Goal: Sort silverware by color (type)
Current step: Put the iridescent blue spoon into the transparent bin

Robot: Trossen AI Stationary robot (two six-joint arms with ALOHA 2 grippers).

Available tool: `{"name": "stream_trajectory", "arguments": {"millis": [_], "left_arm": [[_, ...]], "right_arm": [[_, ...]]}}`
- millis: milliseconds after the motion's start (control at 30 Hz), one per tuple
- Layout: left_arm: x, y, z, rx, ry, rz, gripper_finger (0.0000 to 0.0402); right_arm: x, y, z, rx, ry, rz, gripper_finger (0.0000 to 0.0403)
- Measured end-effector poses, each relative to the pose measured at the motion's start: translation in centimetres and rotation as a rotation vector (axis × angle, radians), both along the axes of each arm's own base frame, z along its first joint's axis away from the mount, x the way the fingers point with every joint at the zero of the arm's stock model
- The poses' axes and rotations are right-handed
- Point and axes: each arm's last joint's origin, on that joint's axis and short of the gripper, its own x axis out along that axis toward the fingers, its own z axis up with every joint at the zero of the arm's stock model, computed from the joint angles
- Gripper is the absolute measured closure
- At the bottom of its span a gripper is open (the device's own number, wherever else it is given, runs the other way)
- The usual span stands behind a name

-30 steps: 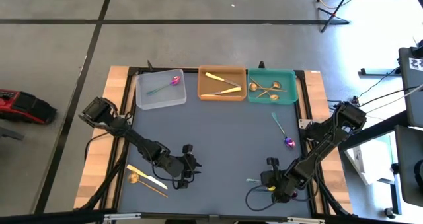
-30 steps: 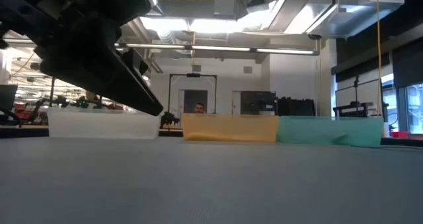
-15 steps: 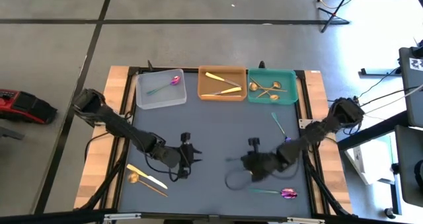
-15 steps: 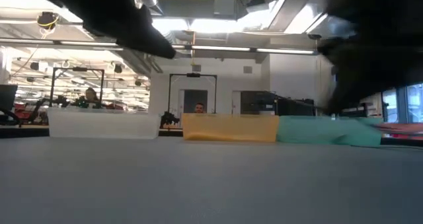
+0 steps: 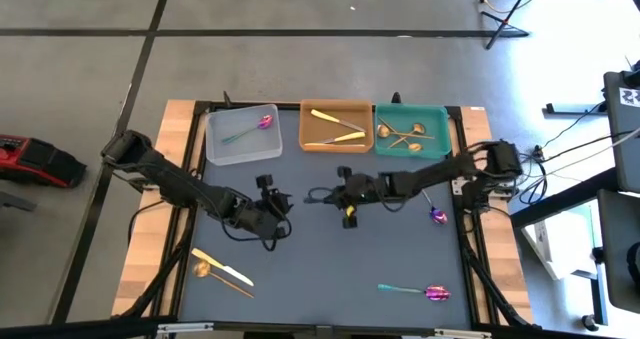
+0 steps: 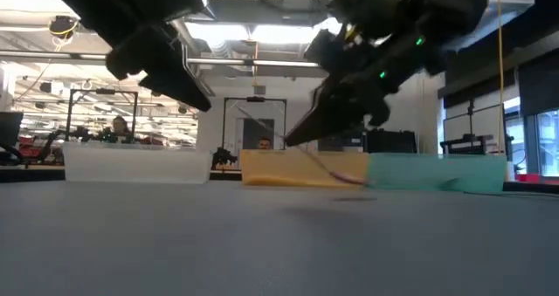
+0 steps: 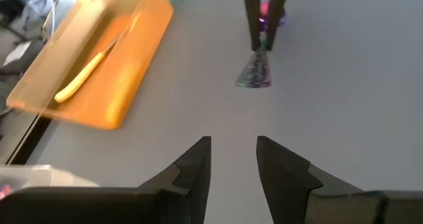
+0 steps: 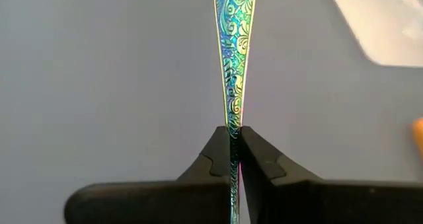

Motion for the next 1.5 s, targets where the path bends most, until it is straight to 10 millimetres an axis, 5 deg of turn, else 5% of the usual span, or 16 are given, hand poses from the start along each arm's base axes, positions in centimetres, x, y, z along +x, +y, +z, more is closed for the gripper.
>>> {"name": "stream_trajectory", "arguments": {"millis": [300, 567, 833, 1133, 1500], "left_arm": [[0.6, 2.0, -0.1, -0.059, 0.027, 0.033, 0.0285], [3.0, 2.3, -2.1, -0.075, 0.046, -0.105, 0.0285], [5.8, 5.0, -4.5, -0.110, 0.020, -0.234, 0.0285], [7.8, 9.2, -7.6, -0.268, -0.057, -0.277, 0.0285], [10.2, 10.3, -10.2, -0.304, -0.041, -0.324, 0.0292]], "right_arm": [[1.2, -2.3, -3.6, 0.144, 0.027, -0.031, 0.0380], [1.7, -1.8, -1.5, 0.126, 0.127, -0.045, 0.0265], [-2.7, 0.1, 1.9, 0.036, 0.402, -0.163, 0.0234], [-8.1, 2.6, 2.9, -0.095, 0.324, -0.306, 0.0233], [-8.5, 2.9, 2.9, -0.100, 0.288, -0.326, 0.0233]]}}
